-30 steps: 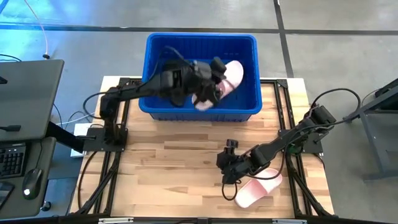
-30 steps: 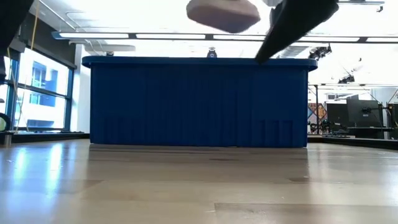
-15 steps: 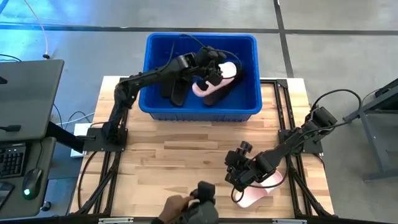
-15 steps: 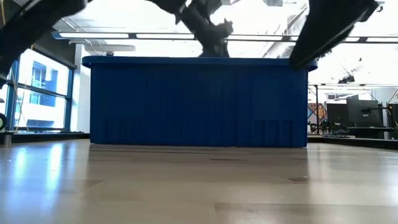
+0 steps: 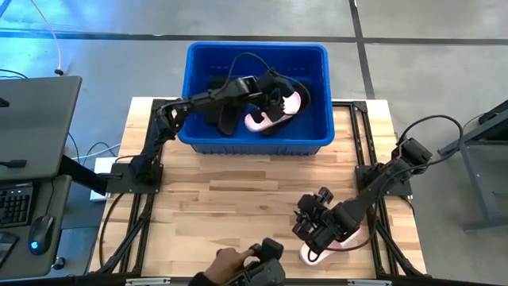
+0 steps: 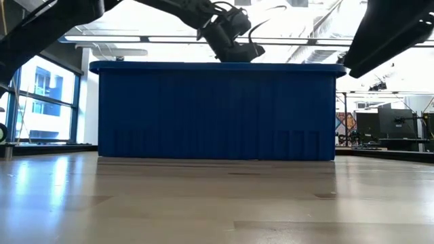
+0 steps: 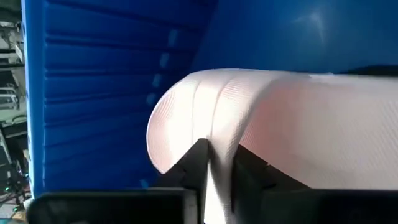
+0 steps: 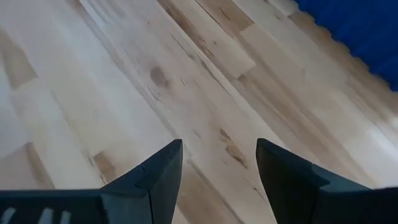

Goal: Pick and place slides into bin
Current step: Put the left pink slide into the blue container

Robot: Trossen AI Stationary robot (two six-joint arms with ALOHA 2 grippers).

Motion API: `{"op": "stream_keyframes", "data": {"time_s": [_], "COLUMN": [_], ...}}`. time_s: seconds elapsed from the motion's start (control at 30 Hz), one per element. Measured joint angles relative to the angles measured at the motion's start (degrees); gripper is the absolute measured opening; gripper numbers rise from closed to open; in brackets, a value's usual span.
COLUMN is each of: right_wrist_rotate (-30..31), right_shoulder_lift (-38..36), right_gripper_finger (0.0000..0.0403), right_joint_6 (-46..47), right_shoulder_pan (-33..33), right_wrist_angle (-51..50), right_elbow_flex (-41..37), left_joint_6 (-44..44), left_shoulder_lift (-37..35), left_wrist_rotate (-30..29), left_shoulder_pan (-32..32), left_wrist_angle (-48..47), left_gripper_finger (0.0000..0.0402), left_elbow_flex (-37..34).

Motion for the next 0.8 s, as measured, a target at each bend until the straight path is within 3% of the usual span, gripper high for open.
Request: {"op": "stream_keyframes", "data": {"time_s": [0.23, 0.43, 0.57, 0.7, 0.8], "right_wrist_rotate": [-4.79, -24.48, -36.64, -42.15, -44.35], "right_shoulder_lift": [0.0, 0.0, 0.02, 0.02, 0.02], "right_gripper_finger": [0.0197, 0.0197, 0.0197, 0.0197, 0.0197], "right_joint_6": [5.16, 12.72, 19.55, 22.85, 25.58], "right_shoulder_pan": [1.17, 1.2, 1.55, 2.11, 2.34], "right_wrist_angle": [0.61, 1.38, 5.03, 7.78, 6.75], "right_elbow_flex": [0.0, 0.01, 0.0, 0.0, 0.0], "left_joint_6": [0.44, -2.74, -5.27, -5.34, -5.38], "left_shoulder_lift": [0.0, 0.0, 0.0, -0.02, 0.0], "left_wrist_rotate": [0.21, -0.5, -7.51, -13.26, -13.96], "left_shoulder_pan": [-0.73, -1.51, -2.23, -3.47, -4.46], "left_wrist_angle": [-3.07, -7.82, -7.14, -4.22, -5.46], "left_gripper_finger": [0.0113, 0.0185, 0.0218, 0.0234, 0.0239], "left_elbow_flex": [0.0, 0.0, 0.02, 0.05, 1.64]}}
